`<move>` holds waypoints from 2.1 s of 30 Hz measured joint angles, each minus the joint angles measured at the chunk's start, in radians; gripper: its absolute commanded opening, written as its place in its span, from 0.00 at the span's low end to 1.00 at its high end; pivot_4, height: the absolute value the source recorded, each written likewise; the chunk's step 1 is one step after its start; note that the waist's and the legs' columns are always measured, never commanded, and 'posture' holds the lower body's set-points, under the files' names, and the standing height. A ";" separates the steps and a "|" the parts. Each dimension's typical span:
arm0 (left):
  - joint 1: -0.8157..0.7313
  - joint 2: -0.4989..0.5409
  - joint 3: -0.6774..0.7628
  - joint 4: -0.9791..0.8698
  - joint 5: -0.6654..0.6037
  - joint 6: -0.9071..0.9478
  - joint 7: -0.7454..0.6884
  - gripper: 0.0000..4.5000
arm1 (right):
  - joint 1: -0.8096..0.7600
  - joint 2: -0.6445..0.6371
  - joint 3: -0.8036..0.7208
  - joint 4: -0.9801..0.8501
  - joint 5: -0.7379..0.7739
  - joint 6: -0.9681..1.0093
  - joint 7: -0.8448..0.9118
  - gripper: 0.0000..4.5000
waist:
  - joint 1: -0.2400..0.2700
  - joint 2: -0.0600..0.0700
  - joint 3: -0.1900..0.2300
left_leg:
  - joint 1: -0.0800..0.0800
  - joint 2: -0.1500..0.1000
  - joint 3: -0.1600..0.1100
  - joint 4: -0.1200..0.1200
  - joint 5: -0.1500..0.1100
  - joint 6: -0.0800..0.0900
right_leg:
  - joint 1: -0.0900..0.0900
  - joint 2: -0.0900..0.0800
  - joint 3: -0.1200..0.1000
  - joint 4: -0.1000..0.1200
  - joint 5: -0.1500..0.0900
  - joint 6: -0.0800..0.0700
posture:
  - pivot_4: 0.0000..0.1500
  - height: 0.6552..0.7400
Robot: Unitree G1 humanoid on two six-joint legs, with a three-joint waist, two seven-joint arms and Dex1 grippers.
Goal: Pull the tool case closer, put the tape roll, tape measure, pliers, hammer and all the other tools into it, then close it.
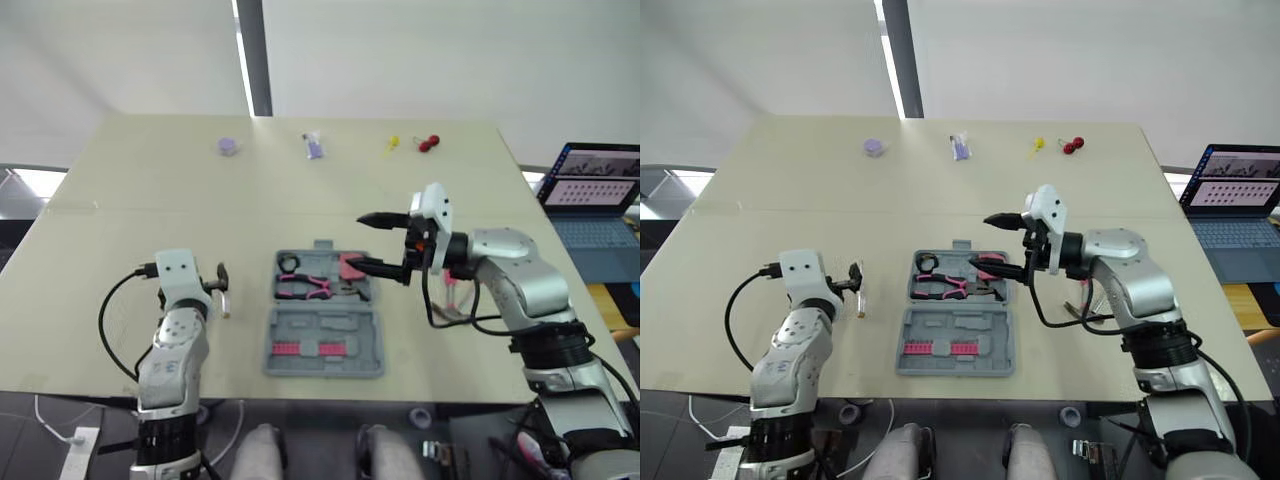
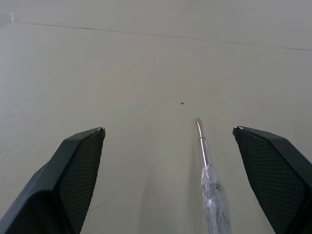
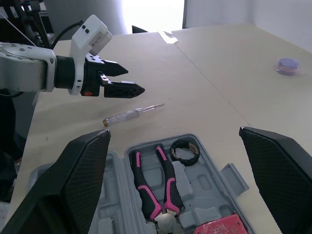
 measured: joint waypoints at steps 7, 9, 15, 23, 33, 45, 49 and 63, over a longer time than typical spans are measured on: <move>-0.011 -0.047 -0.041 0.090 0.017 -0.004 -0.012 1.00 | -0.013 0.008 0.008 -0.031 -0.001 0.014 0.011 0.99 | -0.001 0.000 0.000 | 0.000 0.000 0.000 0.000 0.000 0.000 | 0.000 0.000 0.000 0.000 0.000 0.000 | 1.00 1.00; -0.014 -0.048 -0.043 0.112 0.017 -0.004 -0.019 1.00 | -0.013 0.007 0.011 -0.060 0.000 0.025 0.012 0.99 | -0.001 0.000 0.000 | 0.000 0.000 0.000 0.000 0.000 0.000 | -0.001 0.000 0.000 0.000 0.000 0.000 | 1.00 1.00; -0.025 -0.047 -0.035 0.141 0.017 0.000 -0.027 1.00 | -0.012 0.002 0.012 -0.104 0.001 0.050 0.019 0.99 | -0.001 0.000 0.000 | -0.001 0.000 -0.001 0.000 0.000 0.000 | 0.000 0.000 -0.001 0.000 0.000 0.000 | 1.00 1.00; -0.025 -0.046 -0.040 0.146 0.019 0.022 -0.050 1.00 | -0.012 0.002 0.012 -0.108 0.001 0.061 0.027 0.99 | -0.001 0.000 0.000 | 0.000 0.000 -0.001 0.000 0.000 0.000 | 0.000 0.000 -0.001 0.000 0.000 0.000 | 1.00 1.00; -0.025 -0.047 -0.028 0.148 0.013 0.020 -0.066 1.00 | -0.012 0.002 0.012 -0.108 -0.001 0.061 0.029 0.99 | -0.001 0.000 0.000 | 0.000 0.000 -0.001 0.000 0.000 0.000 | 0.000 0.000 -0.001 0.000 0.000 0.000 | 1.00 1.00; -0.028 -0.042 0.002 0.162 0.015 0.017 -0.072 0.01 | -0.012 -0.001 0.012 -0.108 0.000 0.061 0.029 1.00 | 0.002 0.000 0.000 | 0.000 -0.001 -0.001 0.000 0.000 0.000 | 0.000 -0.002 -0.001 -0.001 0.000 0.000 | 1.00 1.00; -0.028 -0.043 0.004 0.163 0.017 0.017 -0.072 0.01 | -0.012 -0.001 0.012 -0.108 0.000 0.061 0.032 1.00 | 0.002 0.000 0.000 | 0.000 -0.001 -0.001 0.000 0.000 0.000 | 0.000 -0.001 -0.001 -0.001 0.000 0.000 | 1.00 1.00; -0.013 0.131 -0.038 0.126 -0.011 -0.025 -0.290 0.01 | 0.031 -0.018 0.002 -0.153 0.023 0.071 0.043 1.00 | -0.001 -0.001 0.001 | -0.001 0.001 -0.002 -0.002 0.000 0.000 | -0.002 0.000 -0.002 0.000 0.000 -0.001 | 1.00 1.00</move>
